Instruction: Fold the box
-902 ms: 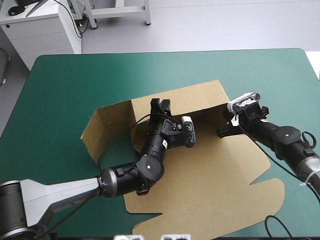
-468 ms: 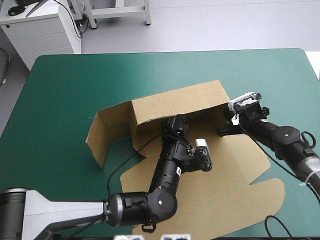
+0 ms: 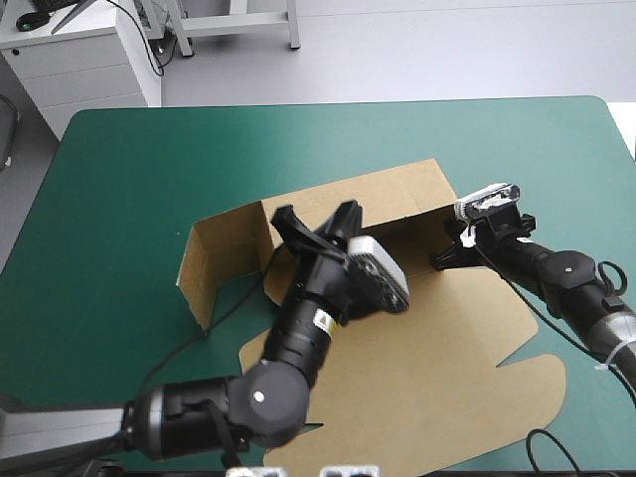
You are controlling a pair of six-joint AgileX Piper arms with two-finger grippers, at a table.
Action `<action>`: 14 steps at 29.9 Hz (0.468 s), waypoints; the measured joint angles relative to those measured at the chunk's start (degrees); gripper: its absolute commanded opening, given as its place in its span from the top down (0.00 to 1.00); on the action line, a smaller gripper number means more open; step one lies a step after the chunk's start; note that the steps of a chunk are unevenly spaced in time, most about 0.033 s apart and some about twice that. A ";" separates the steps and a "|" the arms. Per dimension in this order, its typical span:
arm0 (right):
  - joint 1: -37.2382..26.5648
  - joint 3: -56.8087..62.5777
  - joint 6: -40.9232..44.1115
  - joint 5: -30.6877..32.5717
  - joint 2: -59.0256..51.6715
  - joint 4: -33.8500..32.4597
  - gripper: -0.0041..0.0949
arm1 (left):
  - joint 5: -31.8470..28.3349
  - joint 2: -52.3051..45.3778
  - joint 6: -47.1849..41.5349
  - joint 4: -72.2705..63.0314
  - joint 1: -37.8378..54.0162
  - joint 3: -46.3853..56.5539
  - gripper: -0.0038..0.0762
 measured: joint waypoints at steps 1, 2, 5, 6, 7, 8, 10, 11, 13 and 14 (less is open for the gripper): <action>0.00 0.00 0.93 0.06 -0.22 -0.73 0.96 | -0.71 -0.98 1.30 -1.10 1.25 -1.53 0.94; 0.02 -0.17 2.77 0.24 -0.51 -2.11 0.96 | -1.41 -2.07 2.75 -2.45 3.14 -2.91 0.94; 0.02 -2.01 11.72 2.71 -1.38 -10.36 0.96 | -3.06 -4.56 5.30 -5.20 10.25 -5.70 0.94; 0.02 -3.20 16.01 4.23 -1.76 -14.36 0.96 | -3.80 -5.25 5.67 -5.77 13.24 -6.30 0.94; 0.02 -4.34 19.74 5.78 -1.91 -17.89 0.96 | -4.45 -5.74 5.91 -6.18 16.39 -6.62 0.94; 0.02 -6.28 25.86 8.72 -2.07 -23.54 0.96 | -5.56 -6.49 5.96 -7.33 19.69 -7.02 0.94; 0.02 -9.18 35.15 13.16 -2.12 -31.06 0.96 | -7.51 -7.51 6.28 -10.54 26.04 -7.37 0.94; 0.07 -11.41 39.81 16.88 -2.12 -36.15 0.96 | -9.32 -8.23 7.00 -13.02 30.52 -7.50 0.94; 0.07 -14.78 46.70 21.74 -2.12 -42.11 0.96 | -12.13 -9.11 8.33 -18.29 36.74 -7.50 0.94; 0.07 -16.69 50.28 25.31 -2.12 -44.58 0.96 | -13.59 -9.61 9.70 -21.91 41.43 -7.54 0.94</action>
